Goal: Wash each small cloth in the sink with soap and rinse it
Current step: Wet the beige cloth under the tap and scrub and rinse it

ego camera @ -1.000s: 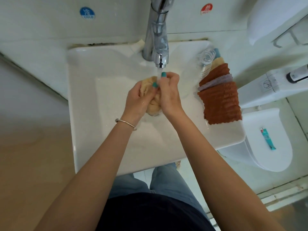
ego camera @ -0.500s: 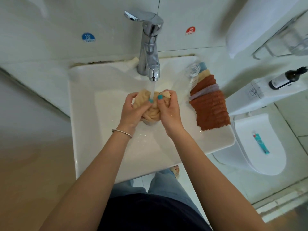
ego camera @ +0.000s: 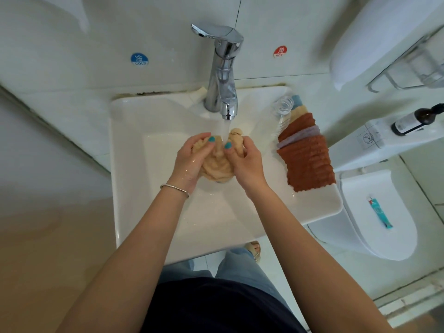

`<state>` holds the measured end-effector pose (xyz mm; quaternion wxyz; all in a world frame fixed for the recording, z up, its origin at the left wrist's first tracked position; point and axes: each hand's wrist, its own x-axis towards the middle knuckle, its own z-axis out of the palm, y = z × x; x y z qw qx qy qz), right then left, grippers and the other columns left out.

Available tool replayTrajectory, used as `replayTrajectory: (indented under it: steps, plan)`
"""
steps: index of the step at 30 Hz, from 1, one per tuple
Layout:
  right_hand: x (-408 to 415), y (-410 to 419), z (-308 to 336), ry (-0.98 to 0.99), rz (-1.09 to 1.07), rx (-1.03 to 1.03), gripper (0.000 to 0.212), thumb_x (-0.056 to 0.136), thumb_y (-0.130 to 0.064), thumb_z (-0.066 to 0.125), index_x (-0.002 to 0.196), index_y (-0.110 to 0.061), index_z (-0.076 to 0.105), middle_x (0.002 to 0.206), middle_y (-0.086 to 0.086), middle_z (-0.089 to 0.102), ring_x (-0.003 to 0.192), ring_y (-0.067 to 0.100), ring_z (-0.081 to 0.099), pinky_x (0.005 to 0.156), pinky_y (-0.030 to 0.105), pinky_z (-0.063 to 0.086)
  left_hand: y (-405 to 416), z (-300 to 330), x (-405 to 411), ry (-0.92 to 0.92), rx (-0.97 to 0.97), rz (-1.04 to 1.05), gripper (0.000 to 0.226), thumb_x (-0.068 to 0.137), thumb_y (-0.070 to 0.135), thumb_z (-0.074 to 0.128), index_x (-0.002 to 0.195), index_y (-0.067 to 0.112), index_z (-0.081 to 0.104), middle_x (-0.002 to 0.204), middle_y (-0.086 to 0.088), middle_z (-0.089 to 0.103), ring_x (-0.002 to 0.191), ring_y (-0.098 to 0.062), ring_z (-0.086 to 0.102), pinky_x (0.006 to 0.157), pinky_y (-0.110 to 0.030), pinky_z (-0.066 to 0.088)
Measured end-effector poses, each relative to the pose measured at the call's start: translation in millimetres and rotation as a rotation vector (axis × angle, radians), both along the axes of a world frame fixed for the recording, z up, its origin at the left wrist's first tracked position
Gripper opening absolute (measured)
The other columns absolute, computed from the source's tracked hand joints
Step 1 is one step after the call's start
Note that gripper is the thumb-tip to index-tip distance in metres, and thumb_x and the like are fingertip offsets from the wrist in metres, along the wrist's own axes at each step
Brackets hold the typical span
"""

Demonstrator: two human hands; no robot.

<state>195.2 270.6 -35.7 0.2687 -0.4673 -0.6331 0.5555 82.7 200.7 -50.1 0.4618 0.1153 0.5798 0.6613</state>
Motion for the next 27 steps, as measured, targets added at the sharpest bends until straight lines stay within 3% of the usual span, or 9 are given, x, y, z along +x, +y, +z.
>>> replayTrajectory:
  steps: [2,6,9,12,16,19,21,23,27]
  plan:
    - [-3.6,-5.7,-1.6,0.013,0.03,0.001,0.014,0.094,-0.028,0.061,0.089,-0.019,0.052,0.081,0.0,0.058,0.078,0.016,0.056,0.075,0.042,0.05,0.5,-0.2,4.4,0.098,-0.038,0.008,0.029,0.073,0.032,0.074,0.101,0.028,0.067,0.106,0.0,0.069,0.099,-0.02,0.066,0.084,-0.038,0.055]
    - [-6.5,-12.7,-2.2,0.088,0.01,0.004,0.013,0.103,-0.026,0.044,0.111,-0.016,0.041,0.092,-0.005,0.052,0.081,0.007,0.053,0.076,0.025,0.047,7.4,1.6,13.5,0.171,-0.002,-0.015,0.027,0.064,0.029,0.076,0.086,0.031,0.06,0.095,0.002,0.065,0.087,-0.016,0.061,0.079,-0.032,0.053]
    - [-2.4,-8.3,-3.7,0.129,-0.008,0.02,0.024,0.105,-0.02,0.039,0.125,-0.021,0.026,0.104,-0.005,0.053,0.085,-0.001,0.057,0.077,0.016,0.049,14.1,4.9,16.6,0.156,0.022,-0.031,0.039,0.06,0.024,0.079,0.093,0.031,0.059,0.102,0.002,0.064,0.092,-0.017,0.062,0.079,-0.031,0.052]
    - [-2.2,-5.0,-2.2,0.156,0.014,0.021,0.023,0.105,-0.017,0.039,0.123,-0.017,0.025,0.106,-0.003,0.05,0.089,0.004,0.057,0.079,0.019,0.05,18.3,4.5,19.2,0.068,0.039,-0.05,0.056,0.067,0.026,0.078,0.114,0.046,0.054,0.115,-0.008,0.065,0.104,-0.022,0.066,0.088,-0.034,0.055]
    - [-10.9,-5.2,2.5,0.167,-0.028,0.093,0.018,0.099,-0.026,0.045,0.116,-0.027,0.043,0.11,0.005,0.056,0.1,0.018,0.057,0.088,0.035,0.05,28.8,16.1,29.1,0.261,-0.14,-0.071,0.022,0.086,0.042,0.067,0.09,0.023,0.057,0.089,0.004,0.065,0.08,-0.008,0.062,0.07,-0.025,0.048]
    - [-13.5,-6.4,7.4,0.172,-0.094,0.065,0.017,0.101,-0.018,0.049,0.116,-0.025,0.054,0.106,-0.001,0.063,0.096,0.009,0.062,0.088,0.033,0.054,33.8,17.6,33.1,0.332,-0.22,-0.05,0.032,0.094,0.051,0.052,0.083,0.021,0.048,0.079,0.006,0.06,0.069,-0.006,0.057,0.058,-0.021,0.042]
    - [-14.1,-6.5,7.1,0.118,-0.111,0.079,0.018,0.102,-0.02,0.048,0.118,-0.021,0.056,0.098,-0.011,0.063,0.087,-0.004,0.062,0.081,0.023,0.053,32.2,19.6,35.8,0.334,-0.215,0.065,0.029,0.093,0.049,0.056,0.089,0.021,0.05,0.078,0.01,0.061,0.068,0.0,0.057,0.057,-0.015,0.042]
    - [-17.1,-9.9,4.1,0.026,-0.073,0.103,0.023,0.103,-0.027,0.044,0.12,-0.017,0.055,0.092,-0.011,0.063,0.082,-0.005,0.061,0.078,0.025,0.053,28.8,23.7,40.6,0.31,-0.129,0.232,0.024,0.093,0.038,0.062,0.09,0.017,0.051,0.075,0.011,0.059,0.063,0.005,0.055,0.059,-0.012,0.043]
    - [-23.5,-20.2,2.4,0.024,-0.044,0.054,0.026,0.102,-0.038,0.042,0.123,-0.025,0.046,0.111,0.0,0.061,0.102,0.013,0.061,0.092,0.036,0.052,26.6,24.3,41.8,0.375,-0.062,0.227,0.025,0.101,0.045,0.038,0.092,0.025,0.05,0.087,0.01,0.061,0.075,0.005,0.058,0.068,-0.011,0.044]
